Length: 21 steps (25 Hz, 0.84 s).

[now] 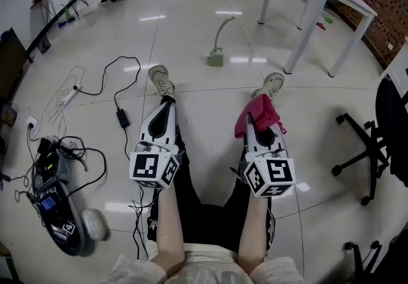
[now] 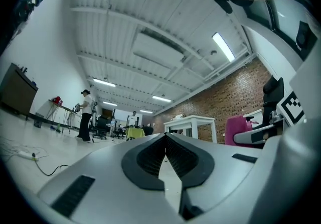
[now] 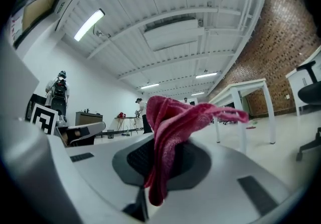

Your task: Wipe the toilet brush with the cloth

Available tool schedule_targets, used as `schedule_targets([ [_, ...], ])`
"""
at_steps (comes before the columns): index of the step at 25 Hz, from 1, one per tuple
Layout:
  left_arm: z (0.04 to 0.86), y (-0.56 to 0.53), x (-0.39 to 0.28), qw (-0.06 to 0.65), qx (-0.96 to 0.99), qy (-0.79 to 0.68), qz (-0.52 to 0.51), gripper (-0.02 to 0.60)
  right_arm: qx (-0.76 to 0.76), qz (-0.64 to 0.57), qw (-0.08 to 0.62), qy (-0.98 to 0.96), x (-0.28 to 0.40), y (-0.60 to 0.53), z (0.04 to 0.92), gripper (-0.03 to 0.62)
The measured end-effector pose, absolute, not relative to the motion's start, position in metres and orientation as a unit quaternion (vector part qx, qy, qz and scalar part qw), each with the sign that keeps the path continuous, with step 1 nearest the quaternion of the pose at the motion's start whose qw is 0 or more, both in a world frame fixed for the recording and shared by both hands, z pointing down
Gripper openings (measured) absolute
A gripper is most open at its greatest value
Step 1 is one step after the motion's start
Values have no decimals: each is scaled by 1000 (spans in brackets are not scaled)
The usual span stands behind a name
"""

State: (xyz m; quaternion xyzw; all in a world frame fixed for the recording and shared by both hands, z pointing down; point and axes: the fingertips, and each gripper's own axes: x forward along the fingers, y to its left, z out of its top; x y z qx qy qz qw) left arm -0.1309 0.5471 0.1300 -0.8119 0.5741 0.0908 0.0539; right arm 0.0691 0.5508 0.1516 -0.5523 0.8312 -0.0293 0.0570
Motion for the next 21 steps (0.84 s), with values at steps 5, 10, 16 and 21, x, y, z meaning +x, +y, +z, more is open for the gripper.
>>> schedule_targets([
  [5, 131, 553, -132, 53, -813, 572, 95, 5, -547, -17, 53, 835, 64, 555, 148, 32],
  [10, 138, 552, -121, 49, -822, 561, 84, 5, -544, -21, 47, 837, 58, 553, 155, 32],
  [16, 144, 548, -115, 47, -828, 554, 80, 5, -541, -20, 33, 840, 49, 548, 162, 32],
  [21, 149, 544, -114, 44, -829, 552, 77, 5, -537, -19, 27, 843, 44, 545, 167, 32],
])
